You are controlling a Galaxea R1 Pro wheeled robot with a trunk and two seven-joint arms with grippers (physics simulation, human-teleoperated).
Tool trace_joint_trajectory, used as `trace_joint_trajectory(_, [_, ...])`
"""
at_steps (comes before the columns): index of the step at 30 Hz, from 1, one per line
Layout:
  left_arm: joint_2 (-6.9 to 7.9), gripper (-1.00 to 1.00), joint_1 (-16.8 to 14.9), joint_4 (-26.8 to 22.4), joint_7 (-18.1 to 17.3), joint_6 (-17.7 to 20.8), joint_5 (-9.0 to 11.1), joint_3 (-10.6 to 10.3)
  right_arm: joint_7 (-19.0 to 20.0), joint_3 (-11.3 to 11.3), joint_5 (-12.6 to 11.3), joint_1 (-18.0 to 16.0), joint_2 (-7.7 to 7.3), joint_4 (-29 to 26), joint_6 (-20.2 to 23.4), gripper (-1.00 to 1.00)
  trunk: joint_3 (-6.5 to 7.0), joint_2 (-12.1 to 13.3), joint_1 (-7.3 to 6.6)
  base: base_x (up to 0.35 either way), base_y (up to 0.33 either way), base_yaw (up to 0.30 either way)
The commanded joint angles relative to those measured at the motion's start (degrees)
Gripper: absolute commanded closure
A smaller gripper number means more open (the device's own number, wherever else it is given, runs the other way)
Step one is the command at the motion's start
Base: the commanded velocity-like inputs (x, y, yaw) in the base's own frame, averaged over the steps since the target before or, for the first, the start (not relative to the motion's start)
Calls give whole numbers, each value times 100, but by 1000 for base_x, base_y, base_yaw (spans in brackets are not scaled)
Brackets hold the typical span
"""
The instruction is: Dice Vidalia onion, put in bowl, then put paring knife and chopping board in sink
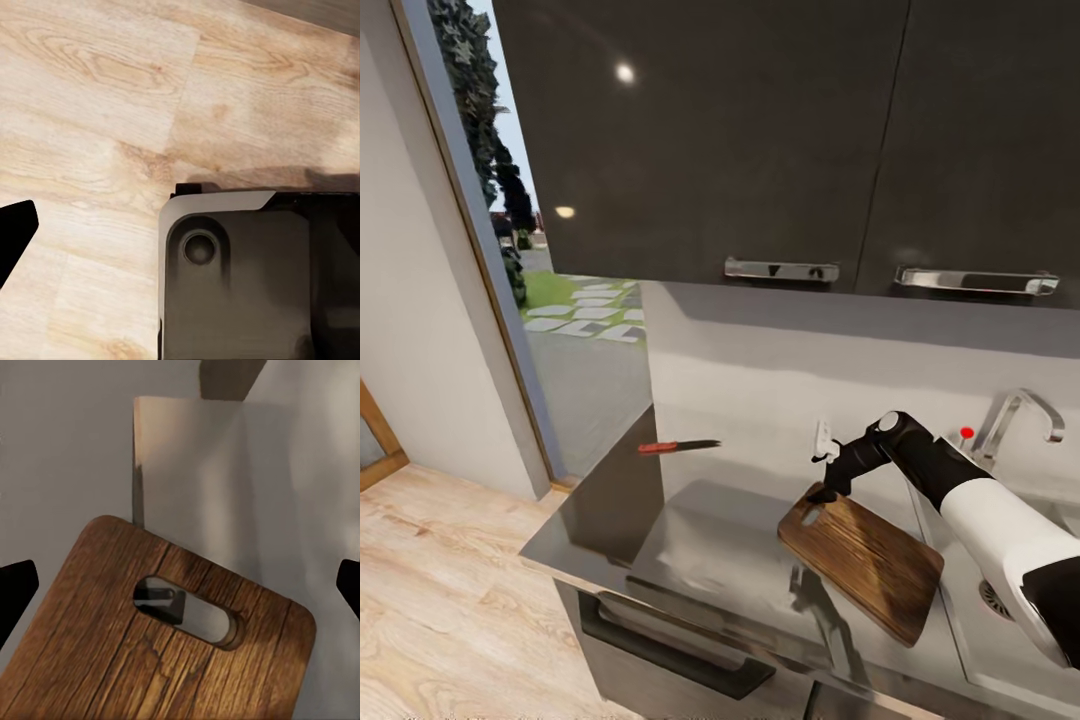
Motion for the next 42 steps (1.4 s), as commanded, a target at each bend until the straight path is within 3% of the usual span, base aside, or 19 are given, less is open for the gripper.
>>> trace_joint_trajectory(1, [1,-100,-4,2,0,-18,-1,8,14,21,-6,-6,-6,-11,60,-100,-23,-14,3,1,0,0])
trace_joint_trajectory(42, [8,-100,-4,96,-1,-18,9,11,32,22,58,-6,-19,144,-114,-100,-402,-14,3,23,-15,0])
